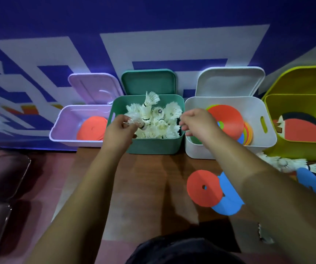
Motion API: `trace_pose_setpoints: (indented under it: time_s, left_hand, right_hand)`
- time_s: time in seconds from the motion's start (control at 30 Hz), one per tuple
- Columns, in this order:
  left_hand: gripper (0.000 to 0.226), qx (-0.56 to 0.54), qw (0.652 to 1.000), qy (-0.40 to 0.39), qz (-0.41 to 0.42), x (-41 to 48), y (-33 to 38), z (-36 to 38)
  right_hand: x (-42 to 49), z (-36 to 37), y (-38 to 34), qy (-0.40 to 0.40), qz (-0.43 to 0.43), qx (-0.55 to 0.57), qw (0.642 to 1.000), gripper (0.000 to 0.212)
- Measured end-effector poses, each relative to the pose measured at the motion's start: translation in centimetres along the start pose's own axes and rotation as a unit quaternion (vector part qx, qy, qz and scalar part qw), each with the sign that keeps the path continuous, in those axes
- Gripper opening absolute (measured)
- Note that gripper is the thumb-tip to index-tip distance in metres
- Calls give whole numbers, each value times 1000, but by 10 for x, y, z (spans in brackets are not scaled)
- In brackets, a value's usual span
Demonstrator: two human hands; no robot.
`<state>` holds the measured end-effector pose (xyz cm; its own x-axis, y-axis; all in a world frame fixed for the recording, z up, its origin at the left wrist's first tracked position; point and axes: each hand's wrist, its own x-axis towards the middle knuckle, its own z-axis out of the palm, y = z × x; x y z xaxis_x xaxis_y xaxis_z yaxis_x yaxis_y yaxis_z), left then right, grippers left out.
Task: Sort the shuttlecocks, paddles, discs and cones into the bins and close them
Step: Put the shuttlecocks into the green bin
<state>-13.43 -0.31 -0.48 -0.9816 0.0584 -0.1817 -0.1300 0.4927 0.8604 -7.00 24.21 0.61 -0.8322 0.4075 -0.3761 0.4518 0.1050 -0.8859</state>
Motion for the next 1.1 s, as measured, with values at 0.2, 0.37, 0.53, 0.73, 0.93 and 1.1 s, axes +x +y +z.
trace_pose_setpoints:
  time_s: [0.2,0.37,0.53,0.73,0.93,1.1]
  left_hand:
    - [30,-41,999,17,1,79,8,-32]
    - [45,-69,993,-26,-91,113,-15,-31]
    - [42,-51,993,-45,-100,104,-34,-21]
    - [23,-49,990,-116,-64,65,-23,0]
    - [13,-28,978,-206,-21,23,-7,48]
    - [15,-14,949,-316,2,-21,-3,114]
  right_hand:
    - [-5,24,31,14,53,-31,998,17]
    - [-4,34,37,28,53,-44,997,12]
    - [-4,37,30,37,35,-46,998,12]
    - [-13,36,32,48,35,-38,997,13]
    - [-33,12,47,95,64,30,993,15]
    - [-61,-39,91,178,105,18,978,22]
